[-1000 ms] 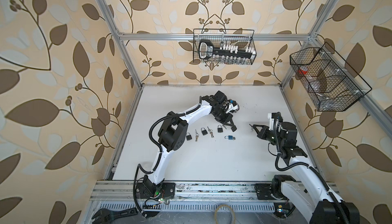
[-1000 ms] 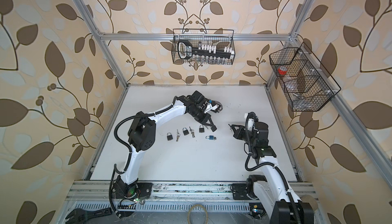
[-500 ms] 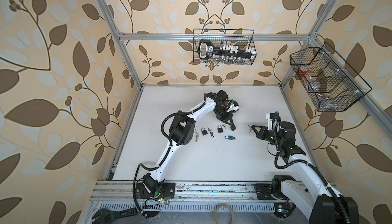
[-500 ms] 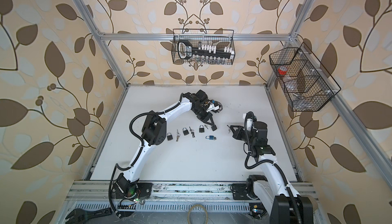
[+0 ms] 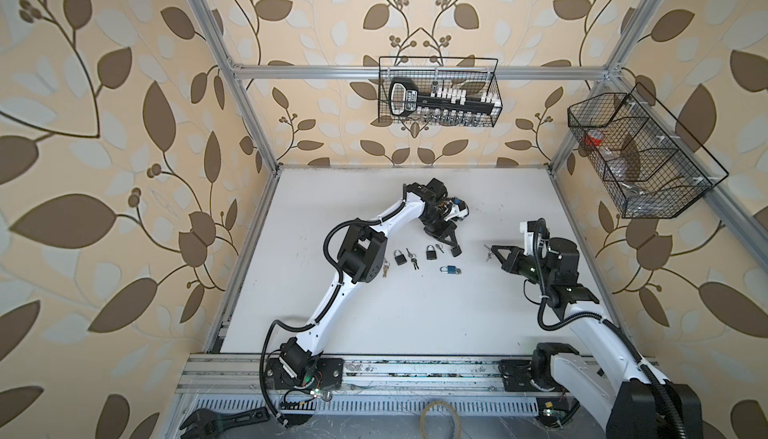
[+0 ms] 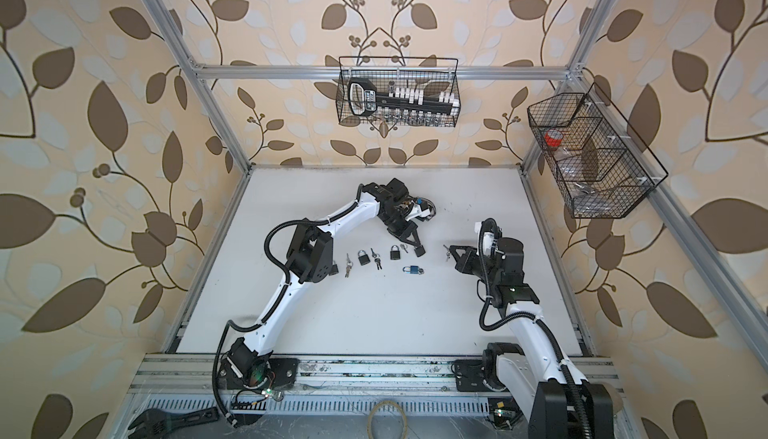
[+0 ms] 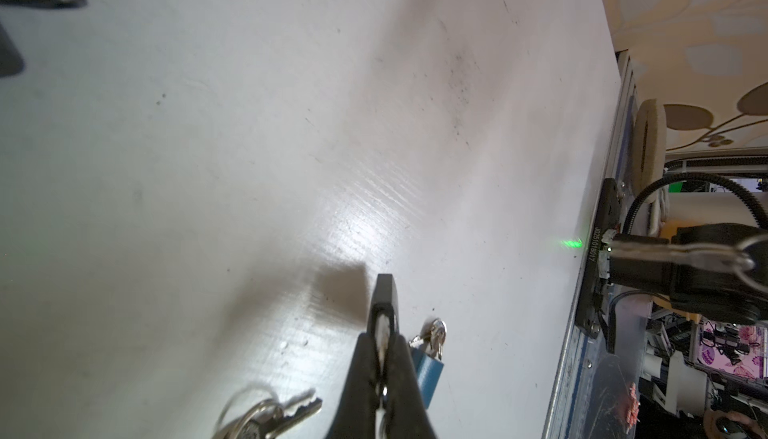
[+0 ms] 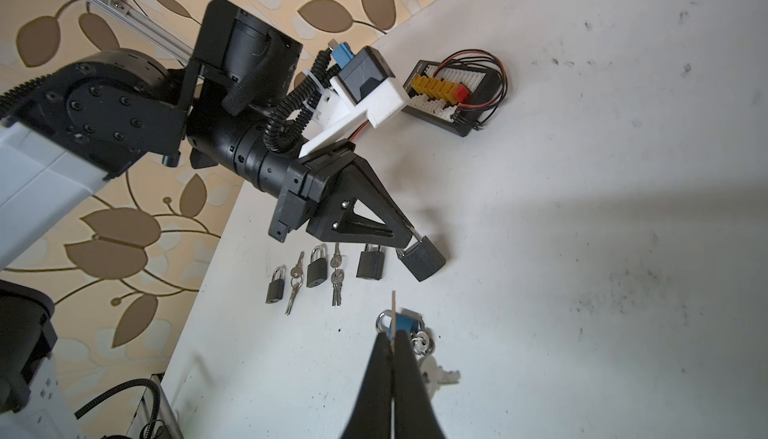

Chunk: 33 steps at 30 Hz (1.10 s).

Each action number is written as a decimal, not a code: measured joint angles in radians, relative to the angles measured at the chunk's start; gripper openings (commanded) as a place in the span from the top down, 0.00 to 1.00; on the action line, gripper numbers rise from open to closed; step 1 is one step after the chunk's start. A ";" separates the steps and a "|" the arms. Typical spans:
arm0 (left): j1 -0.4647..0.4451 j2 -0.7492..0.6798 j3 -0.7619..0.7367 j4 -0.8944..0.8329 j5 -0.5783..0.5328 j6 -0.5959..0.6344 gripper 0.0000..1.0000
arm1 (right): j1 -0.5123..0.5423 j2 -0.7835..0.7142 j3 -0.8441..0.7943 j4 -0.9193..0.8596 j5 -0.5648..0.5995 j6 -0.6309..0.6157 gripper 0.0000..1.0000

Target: Lock with the key

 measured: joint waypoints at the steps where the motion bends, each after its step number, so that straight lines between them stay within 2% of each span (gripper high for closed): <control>1: 0.000 0.000 0.000 0.000 0.000 0.000 1.00 | 0.000 0.000 0.000 0.000 -0.002 0.000 1.00; 7: 0.000 0.002 0.010 0.002 -0.002 0.001 0.88 | 0.000 0.000 0.000 0.001 -0.014 0.000 1.00; 16: 0.007 0.048 0.039 0.019 -0.006 0.000 0.77 | 0.000 0.000 -0.001 0.008 -0.016 0.005 1.00; 26: 0.013 0.064 0.046 0.074 -0.032 -0.043 0.55 | 0.000 0.003 -0.016 0.025 0.001 0.034 1.00; 33: 0.019 0.063 0.046 0.135 -0.047 -0.093 0.49 | 0.035 0.084 -0.016 0.087 0.051 0.061 1.00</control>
